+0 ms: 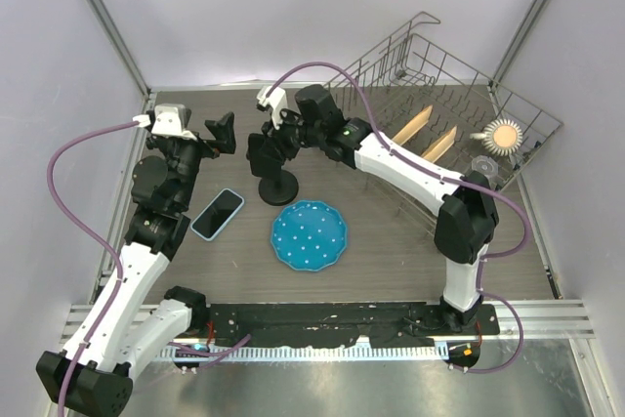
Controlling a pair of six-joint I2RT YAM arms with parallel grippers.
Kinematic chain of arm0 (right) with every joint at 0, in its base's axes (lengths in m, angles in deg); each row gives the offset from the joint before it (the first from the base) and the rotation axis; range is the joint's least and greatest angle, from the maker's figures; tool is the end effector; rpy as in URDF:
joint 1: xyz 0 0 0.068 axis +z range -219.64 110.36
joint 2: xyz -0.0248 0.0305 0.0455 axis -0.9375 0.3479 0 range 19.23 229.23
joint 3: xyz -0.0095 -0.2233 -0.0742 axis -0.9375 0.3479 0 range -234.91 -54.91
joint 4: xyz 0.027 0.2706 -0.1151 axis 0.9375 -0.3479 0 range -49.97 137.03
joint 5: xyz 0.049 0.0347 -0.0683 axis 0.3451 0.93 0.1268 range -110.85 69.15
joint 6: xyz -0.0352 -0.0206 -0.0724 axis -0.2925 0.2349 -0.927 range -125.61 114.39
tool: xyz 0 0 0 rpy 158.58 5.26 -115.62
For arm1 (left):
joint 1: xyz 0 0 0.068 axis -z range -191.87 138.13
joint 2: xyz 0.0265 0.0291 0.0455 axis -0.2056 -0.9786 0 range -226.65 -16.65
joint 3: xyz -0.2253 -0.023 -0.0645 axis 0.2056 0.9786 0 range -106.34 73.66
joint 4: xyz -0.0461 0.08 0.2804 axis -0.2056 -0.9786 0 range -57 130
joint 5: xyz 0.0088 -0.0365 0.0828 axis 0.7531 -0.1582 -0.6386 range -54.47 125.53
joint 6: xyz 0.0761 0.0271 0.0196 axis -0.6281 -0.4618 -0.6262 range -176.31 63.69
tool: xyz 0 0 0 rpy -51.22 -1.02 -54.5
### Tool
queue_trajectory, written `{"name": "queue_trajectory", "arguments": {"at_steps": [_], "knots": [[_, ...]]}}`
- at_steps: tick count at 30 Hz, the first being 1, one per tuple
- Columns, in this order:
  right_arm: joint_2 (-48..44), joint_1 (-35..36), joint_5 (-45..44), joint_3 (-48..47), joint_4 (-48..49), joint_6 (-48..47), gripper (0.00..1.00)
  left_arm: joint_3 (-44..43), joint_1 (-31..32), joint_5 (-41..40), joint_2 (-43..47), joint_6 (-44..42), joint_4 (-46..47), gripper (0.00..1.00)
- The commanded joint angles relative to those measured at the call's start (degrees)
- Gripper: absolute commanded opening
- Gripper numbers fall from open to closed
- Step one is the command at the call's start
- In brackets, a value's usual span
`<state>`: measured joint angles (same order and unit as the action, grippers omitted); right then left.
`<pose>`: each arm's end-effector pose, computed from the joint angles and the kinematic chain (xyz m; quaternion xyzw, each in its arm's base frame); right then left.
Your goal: Place the phone on the phone stand
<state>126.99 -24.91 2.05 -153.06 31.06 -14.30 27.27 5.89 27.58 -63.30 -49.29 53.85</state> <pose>0.3372 0.3738 0.2794 -0.4673 0.6932 0.3213 0.4448 0.2775 -0.0783 0.3703 0.0035 0.6194 -0.1263 0.7748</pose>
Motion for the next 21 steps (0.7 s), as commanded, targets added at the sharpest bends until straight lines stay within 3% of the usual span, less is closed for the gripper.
{"name": "queue_trajectory", "arguments": {"at_steps": [1,4,5,13,18,21], "knots": [[-1.0,0.4,-2.4,-2.2,2.1,-1.1,0.21,-1.2,0.3,-0.2,0.2,-0.7,1.5,1.00],[-0.8,0.5,-1.5,-2.7,2.1,-2.2,0.02,-1.2,0.2,-0.1,0.2,-0.7,1.5,1.00],[-0.7,0.4,-0.2,-3.0,1.9,-2.5,0.01,-1.2,0.3,-0.1,0.0,-0.8,1.4,1.00],[0.7,-0.3,6.6,-5.6,-1.3,-6.5,0.01,-1.9,0.2,2.4,-1.5,-0.5,0.2,0.99],[1.3,-1.1,13.3,-7.1,-2.6,-9.1,0.01,-2.3,0.3,3.1,-1.9,-1.0,-0.8,0.81],[2.5,-1.8,16.8,-9.8,-5.0,-10.2,0.01,-4.0,1.8,3.1,-2.7,-2.6,-3.5,0.80]]}}
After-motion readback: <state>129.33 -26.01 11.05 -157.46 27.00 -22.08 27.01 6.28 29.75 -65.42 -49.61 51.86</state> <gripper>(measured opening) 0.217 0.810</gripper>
